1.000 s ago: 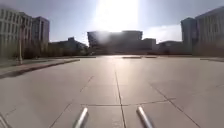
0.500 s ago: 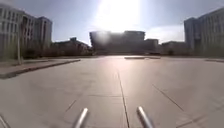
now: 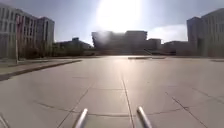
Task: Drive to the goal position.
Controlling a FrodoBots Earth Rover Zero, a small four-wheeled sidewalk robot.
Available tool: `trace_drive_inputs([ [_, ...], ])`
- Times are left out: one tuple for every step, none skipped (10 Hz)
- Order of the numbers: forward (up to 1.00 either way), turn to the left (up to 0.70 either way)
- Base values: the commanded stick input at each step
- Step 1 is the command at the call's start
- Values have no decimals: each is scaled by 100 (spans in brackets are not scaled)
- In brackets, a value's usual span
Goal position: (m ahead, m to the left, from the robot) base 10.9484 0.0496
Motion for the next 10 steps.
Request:
trace_drive_inputs([
  [100,-2],
  [100,-2],
  [100,-2],
  [100,-14],
  [100,-33],
  [100,-41],
  [100,-41],
  [100,-41],
  [100,-41],
  [100,-41],
])
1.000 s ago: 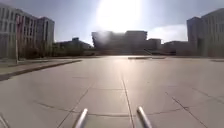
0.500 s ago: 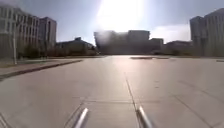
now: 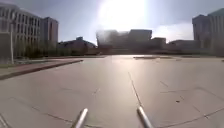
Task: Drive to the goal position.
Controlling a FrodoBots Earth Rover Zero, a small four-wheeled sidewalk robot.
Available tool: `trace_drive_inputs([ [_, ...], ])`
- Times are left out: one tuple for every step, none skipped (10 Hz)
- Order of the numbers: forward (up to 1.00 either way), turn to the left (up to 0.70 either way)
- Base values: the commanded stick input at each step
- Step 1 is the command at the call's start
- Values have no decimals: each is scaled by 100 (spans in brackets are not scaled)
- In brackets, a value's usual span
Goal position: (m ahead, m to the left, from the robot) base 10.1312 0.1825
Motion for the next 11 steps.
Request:
trace_drive_inputs([
  [100,-11],
  [100,-2],
  [100,-2],
  [100,-2],
  [100,-2],
  [100,-2],
  [100,-2],
  [100,-2],
  [100,-2],
  [100,-2],
  [100,-2],
])
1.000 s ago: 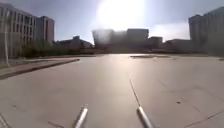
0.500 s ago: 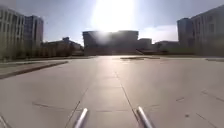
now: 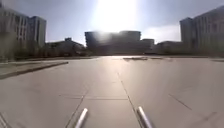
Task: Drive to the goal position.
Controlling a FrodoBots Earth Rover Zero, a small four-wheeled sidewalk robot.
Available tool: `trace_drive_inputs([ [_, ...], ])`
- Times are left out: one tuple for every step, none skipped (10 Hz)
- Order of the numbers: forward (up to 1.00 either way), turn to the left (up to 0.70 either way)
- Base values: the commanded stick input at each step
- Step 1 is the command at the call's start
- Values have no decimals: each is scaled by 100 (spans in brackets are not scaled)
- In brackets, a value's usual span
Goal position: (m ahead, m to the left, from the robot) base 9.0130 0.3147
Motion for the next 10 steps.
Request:
trace_drive_inputs([
  [100,-2],
  [100,-2],
  [100,-2],
  [100,-2],
  [100,-2],
  [100,-2],
  [100,-6],
  [100,-30],
  [100,-42],
  [100,-42],
])
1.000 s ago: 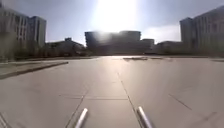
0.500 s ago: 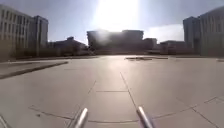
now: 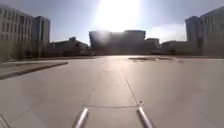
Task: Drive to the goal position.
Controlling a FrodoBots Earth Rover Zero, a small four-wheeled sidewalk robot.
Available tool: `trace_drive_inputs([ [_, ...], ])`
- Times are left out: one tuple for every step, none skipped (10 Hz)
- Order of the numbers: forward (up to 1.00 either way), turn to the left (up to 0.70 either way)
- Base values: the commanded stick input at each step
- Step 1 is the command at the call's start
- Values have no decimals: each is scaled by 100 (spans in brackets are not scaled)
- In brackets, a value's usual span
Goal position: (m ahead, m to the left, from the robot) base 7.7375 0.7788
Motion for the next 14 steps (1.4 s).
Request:
trace_drive_inputs([
  [100,-42],
  [100,-37],
  [100,-30],
  [100,-18],
  [100,-2],
  [100,-2],
  [100,-16],
  [100,-40],
  [100,-40],
  [100,-22],
  [100,-5],
  [100,-2],
  [100,-2],
  [100,-2],
])
